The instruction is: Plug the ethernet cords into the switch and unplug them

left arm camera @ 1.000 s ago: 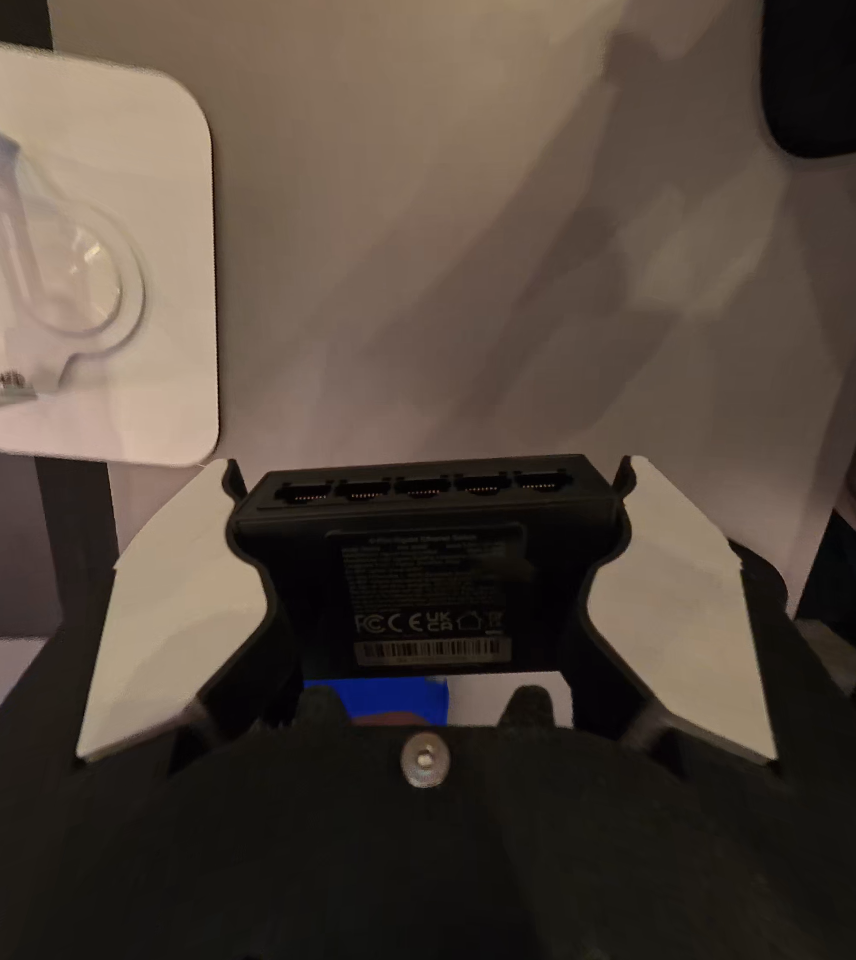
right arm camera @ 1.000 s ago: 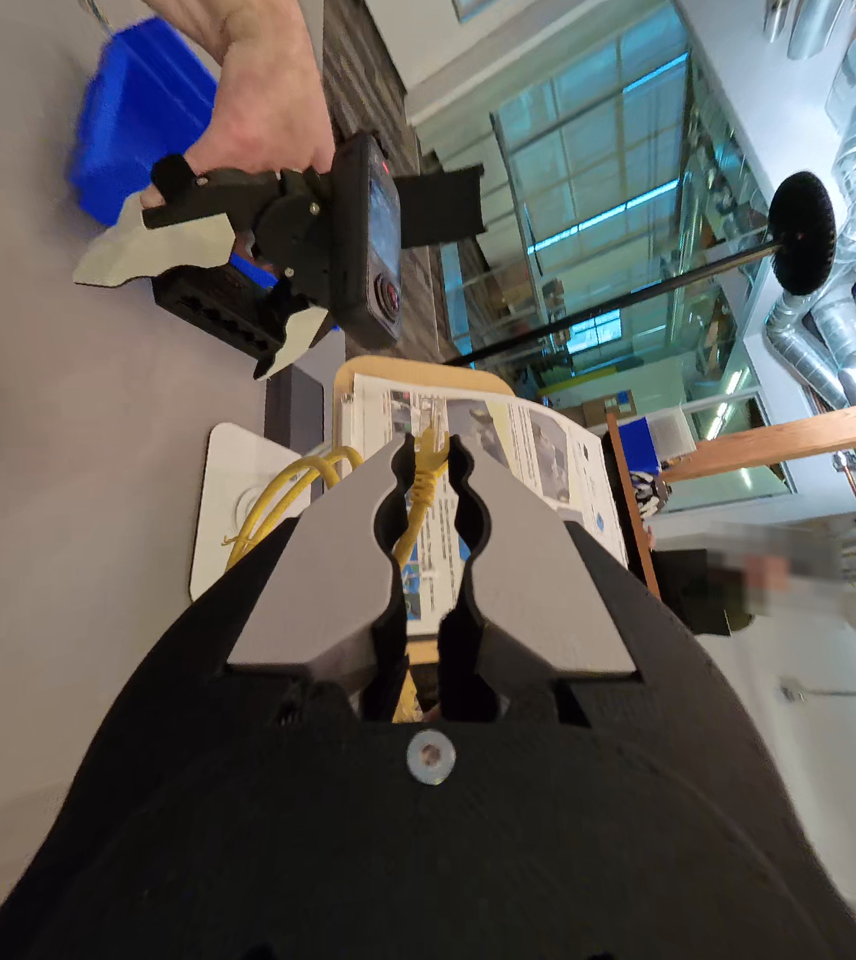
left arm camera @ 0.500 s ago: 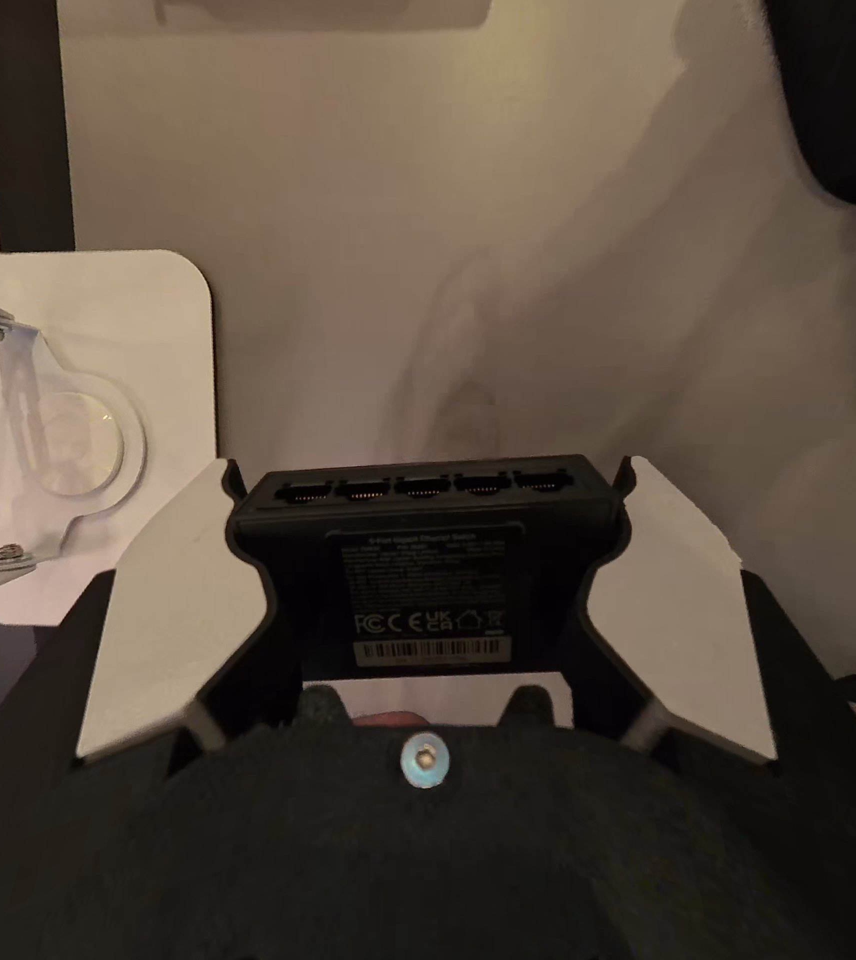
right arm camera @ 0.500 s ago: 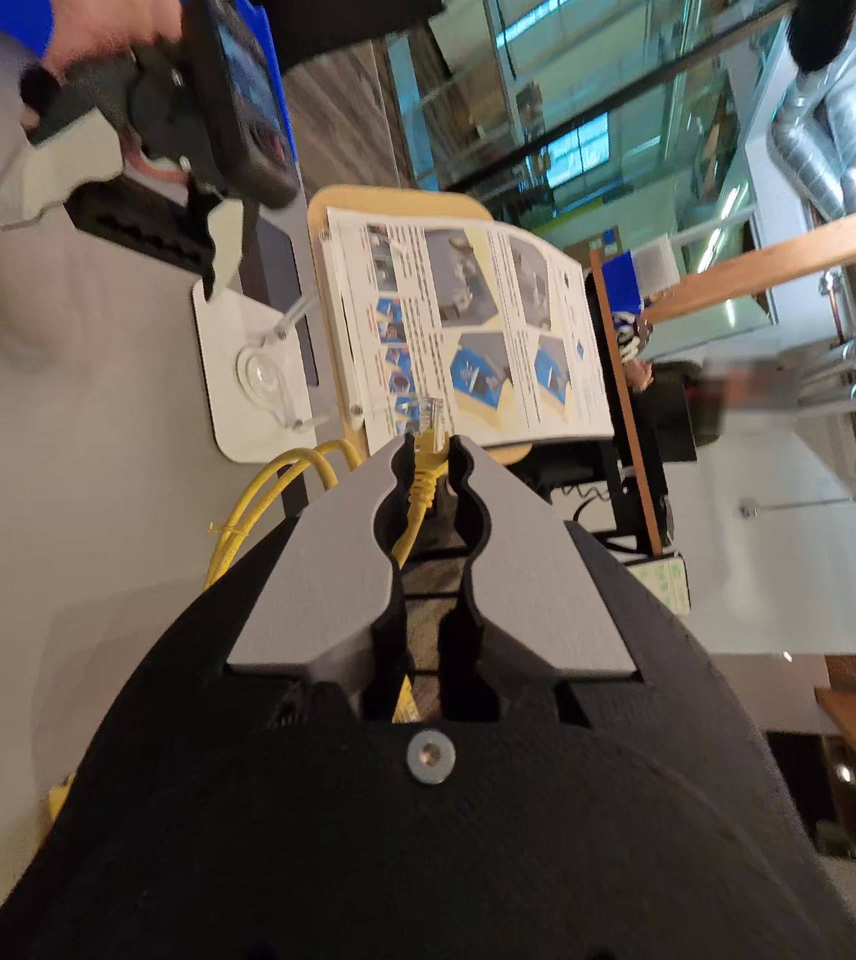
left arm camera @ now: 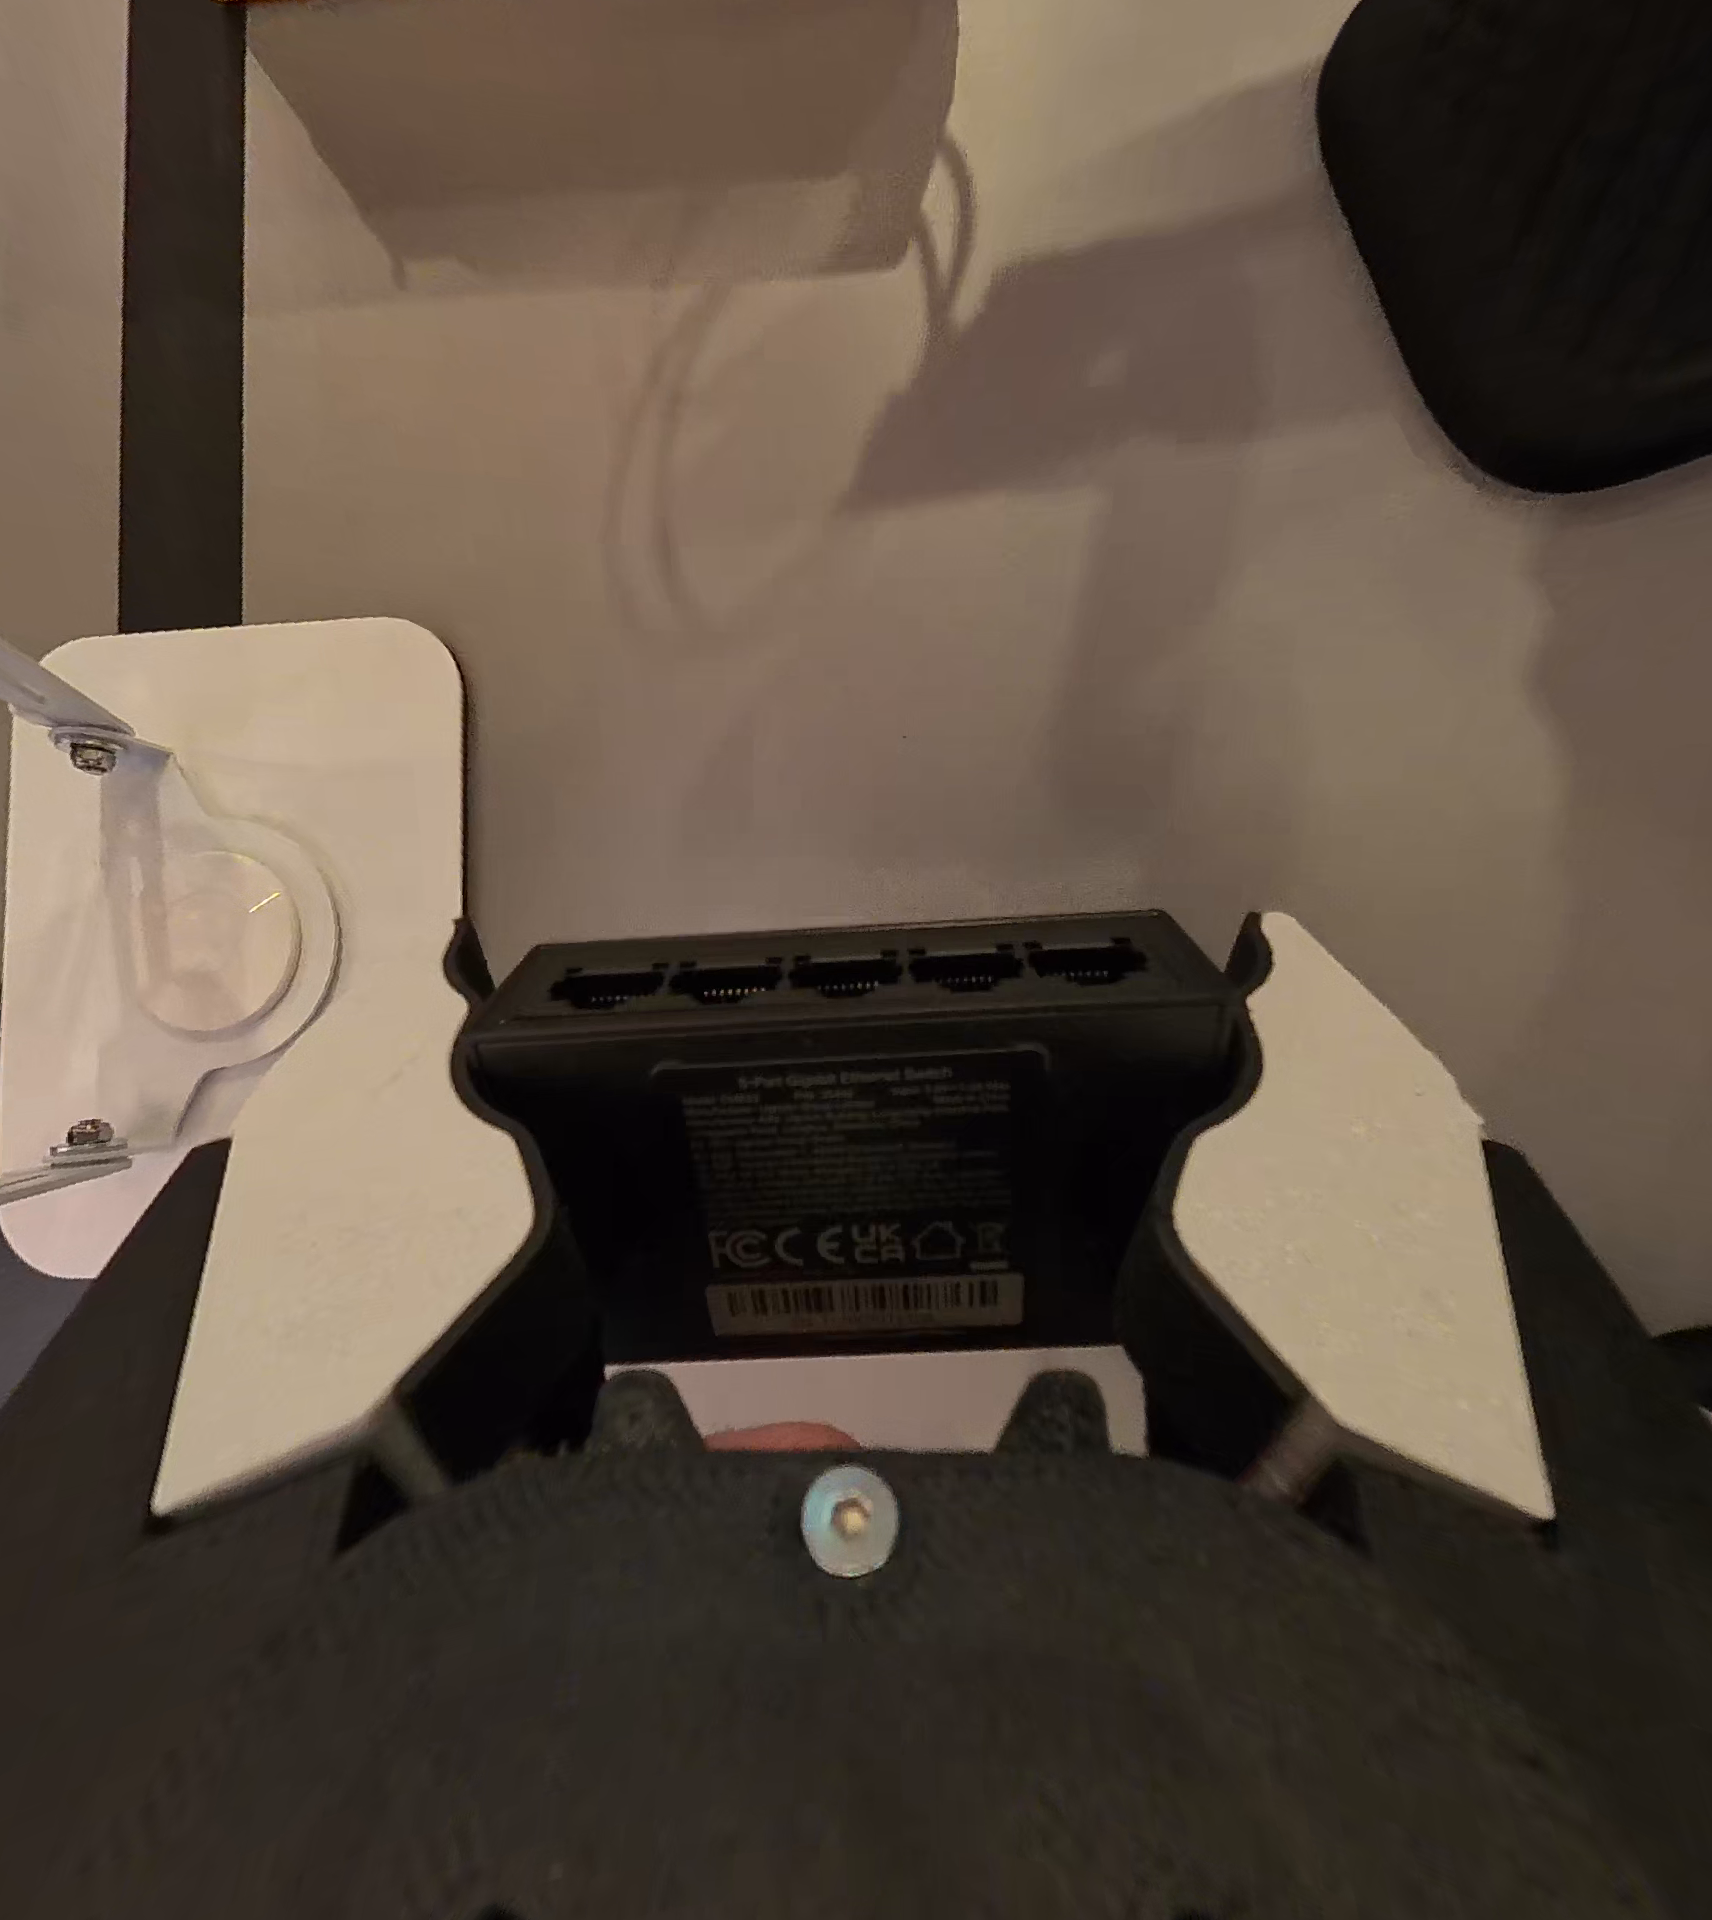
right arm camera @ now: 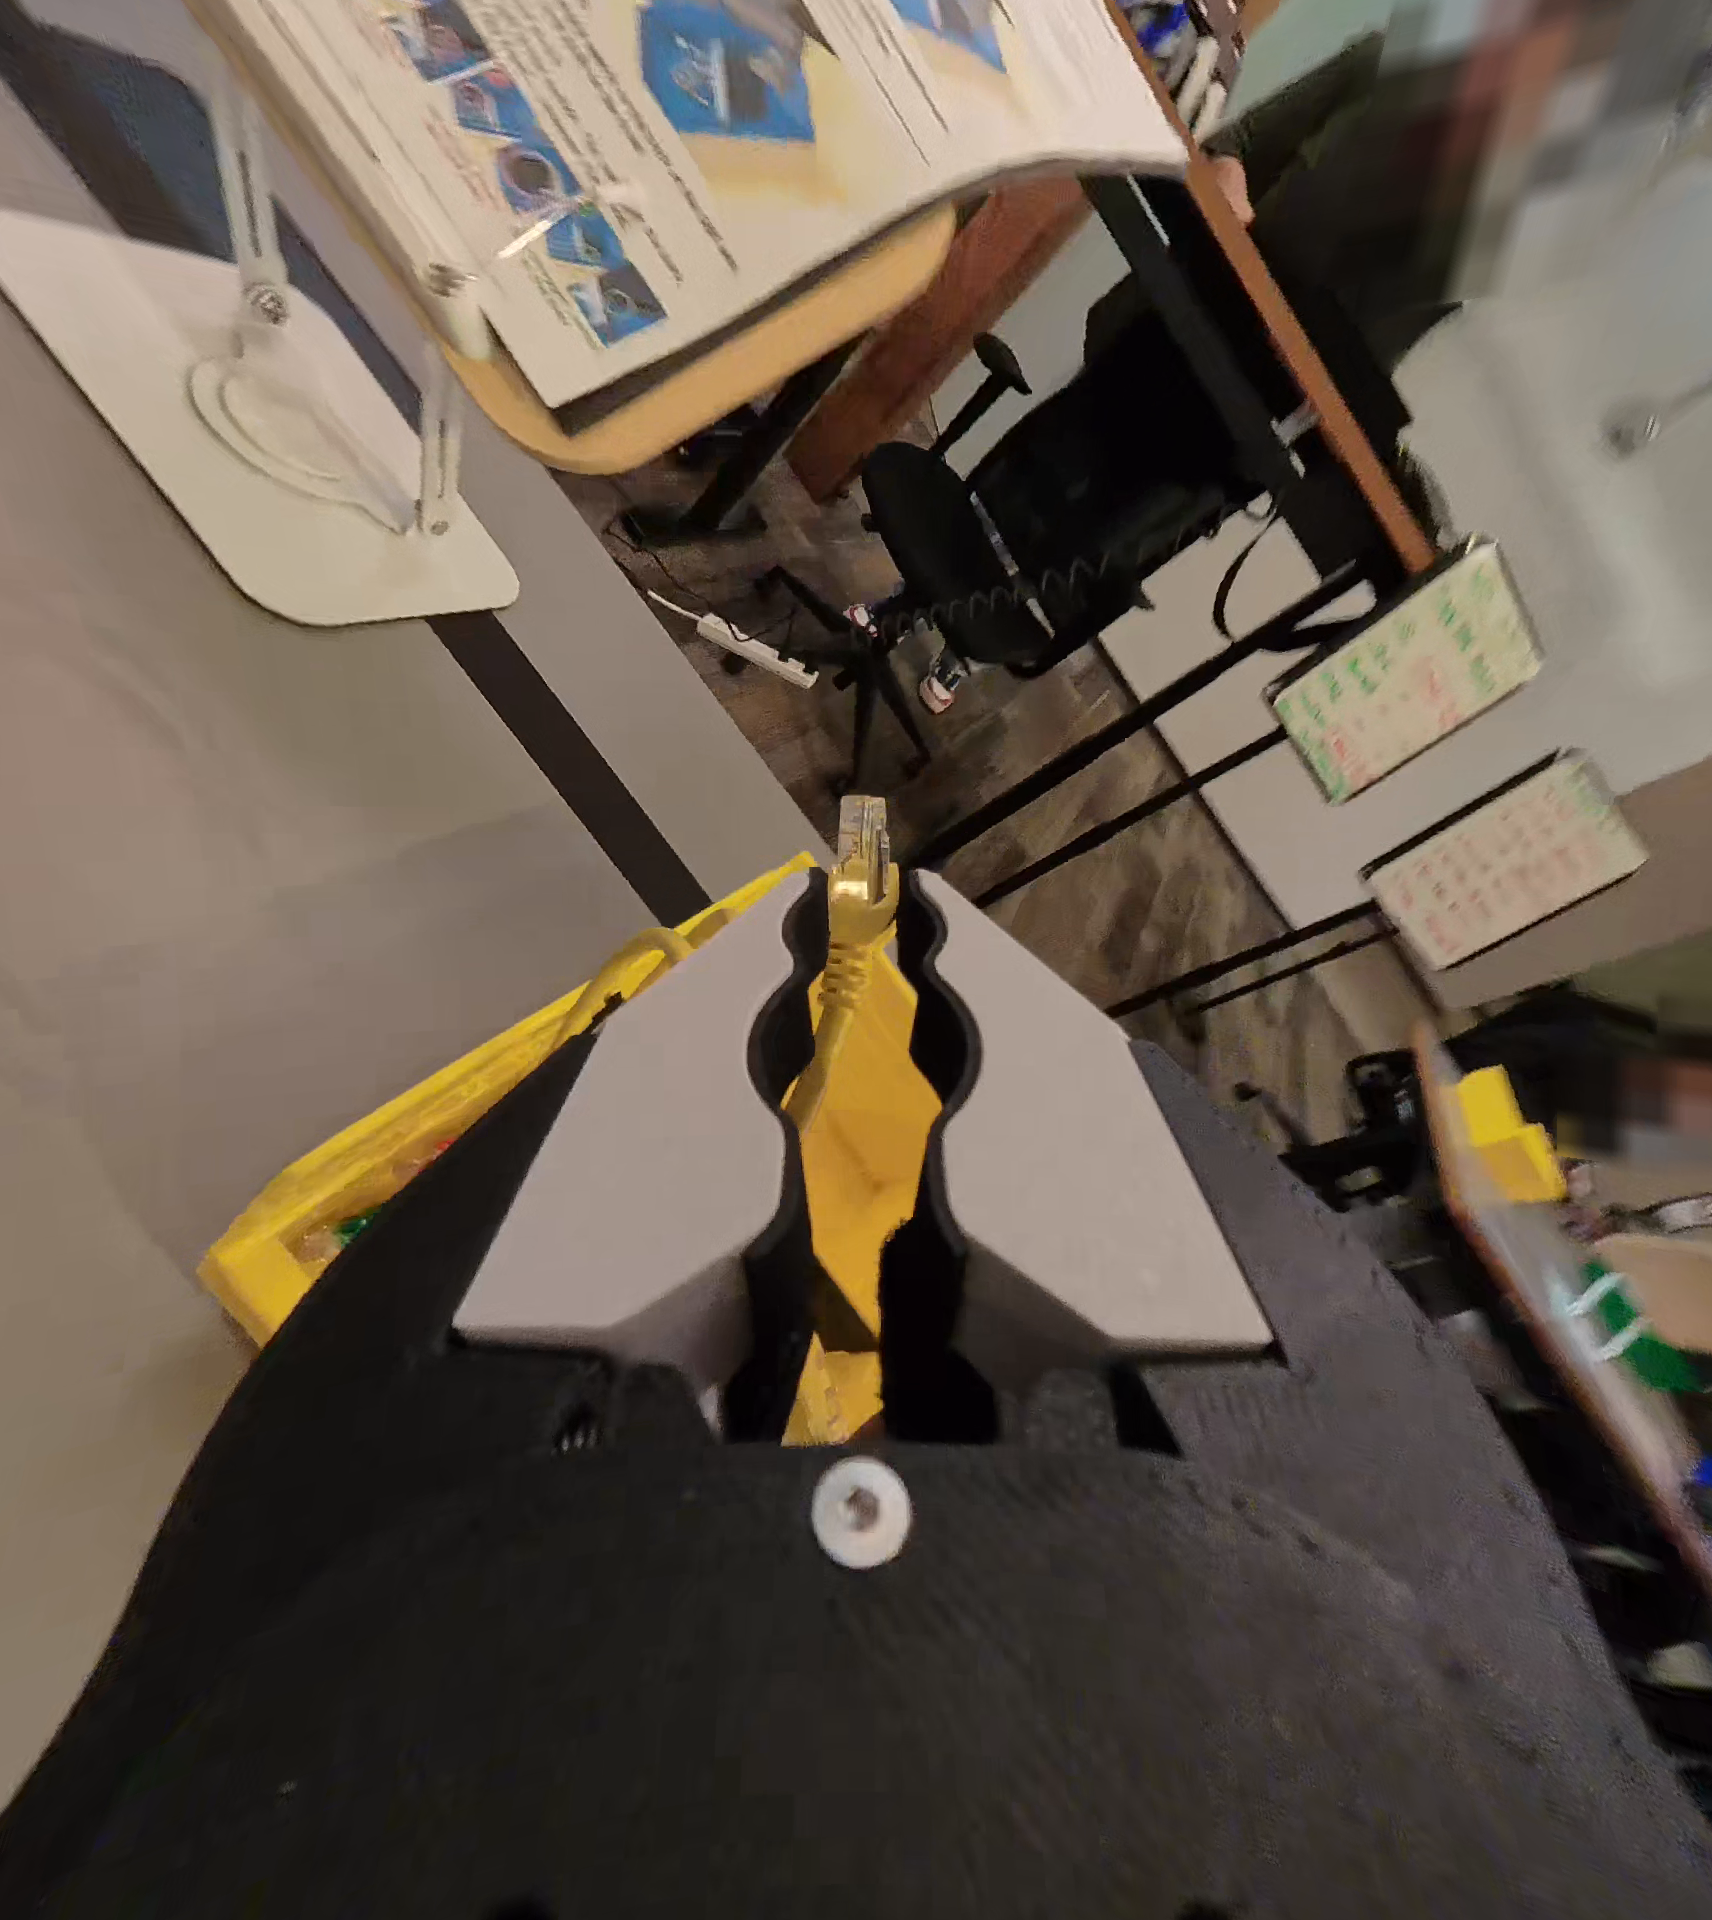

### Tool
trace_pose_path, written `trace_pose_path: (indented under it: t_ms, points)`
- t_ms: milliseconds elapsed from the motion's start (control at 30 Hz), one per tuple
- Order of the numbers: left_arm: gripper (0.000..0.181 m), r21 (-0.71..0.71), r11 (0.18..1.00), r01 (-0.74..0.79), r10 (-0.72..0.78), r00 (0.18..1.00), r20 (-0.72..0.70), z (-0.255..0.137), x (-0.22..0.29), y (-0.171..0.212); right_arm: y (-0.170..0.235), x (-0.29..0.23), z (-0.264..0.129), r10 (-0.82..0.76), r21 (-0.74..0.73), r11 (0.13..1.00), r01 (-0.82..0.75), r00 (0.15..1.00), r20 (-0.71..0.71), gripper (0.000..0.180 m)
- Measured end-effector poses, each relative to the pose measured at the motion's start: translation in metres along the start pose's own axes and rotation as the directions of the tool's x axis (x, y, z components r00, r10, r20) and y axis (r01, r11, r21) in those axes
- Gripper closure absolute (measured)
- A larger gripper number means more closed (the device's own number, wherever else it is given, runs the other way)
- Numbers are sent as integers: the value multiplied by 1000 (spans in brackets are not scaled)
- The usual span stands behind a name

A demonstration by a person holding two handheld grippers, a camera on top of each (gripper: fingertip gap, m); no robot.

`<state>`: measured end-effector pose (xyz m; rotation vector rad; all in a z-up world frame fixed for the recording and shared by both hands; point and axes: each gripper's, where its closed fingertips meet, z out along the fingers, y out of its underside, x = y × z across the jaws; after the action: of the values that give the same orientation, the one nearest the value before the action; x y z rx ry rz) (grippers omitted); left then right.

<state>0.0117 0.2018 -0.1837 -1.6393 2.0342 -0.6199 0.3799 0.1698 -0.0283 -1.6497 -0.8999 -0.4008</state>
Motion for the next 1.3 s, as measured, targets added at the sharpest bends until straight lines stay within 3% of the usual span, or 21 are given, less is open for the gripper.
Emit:
trace_pose_path:
  t_ms: [133, 233, 367, 500, 600, 667, 767, 933, 1033, 1100, 1200, 1300]
  points:
    - [52, -1, 1000, 4, -4, 1000, -11, 4, 0, 0, 61, 8, 18, 248, -38, 968, -249, 968, -24, 168]
    - [52, -19, 1000, 8, -9, 1000, -19, 9, -1, 3, 119, 6, 33, 253, -201, 941, -273, 960, -122, 169]
    - [52, -27, 1000, 16, -17, 999, -34, 15, -2, 6, 170, -6, 45, 107, -427, 889, -166, 981, -159, 169]
    - [52, -35, 999, 20, -21, 999, -40, 20, -2, 7, 195, -13, 46, 2, -592, 803, -61, 995, -100, 168]
    - [52, -36, 999, 22, -23, 999, -36, 21, -4, 8, 230, -27, 44, 40, -737, 674, -44, 999, -23, 162]
    - [52, -37, 999, 24, -25, 999, -37, 23, -4, 8, 259, -40, 35, 78, -843, 538, -11, 996, 37, 156]
    - [52, -49, 999, 24, -25, 999, -30, 23, -5, 10, 264, -49, 34, 73, -853, 521, 41, 993, 92, 137]
    - [52, -17, 1000, 11, -12, 1000, -15, 21, -6, 2, 213, -27, 25, 16, -804, 594, 32, 999, 52, 110]
    - [52, 5, 1000, 7, -7, 1000, -30, 21, -3, -3, 120, -40, 46, -66, -593, 799, 104, 994, 86, 110]
    - [52, 31, 999, 8, -6, 999, -51, 21, 0, -7, 38, -71, 60, -218, -348, 901, 258, 964, 150, 108]
    - [50, 68, 998, 6, 0, 997, -81, 19, 5, -14, -63, -141, 70, -432, -25, 894, 447, 877, 210, 108]
    - [52, 80, 997, -10, 18, 995, -98, 18, 10, -17, -119, -203, 80, -587, 155, 810, 566, 780, 218, 104]
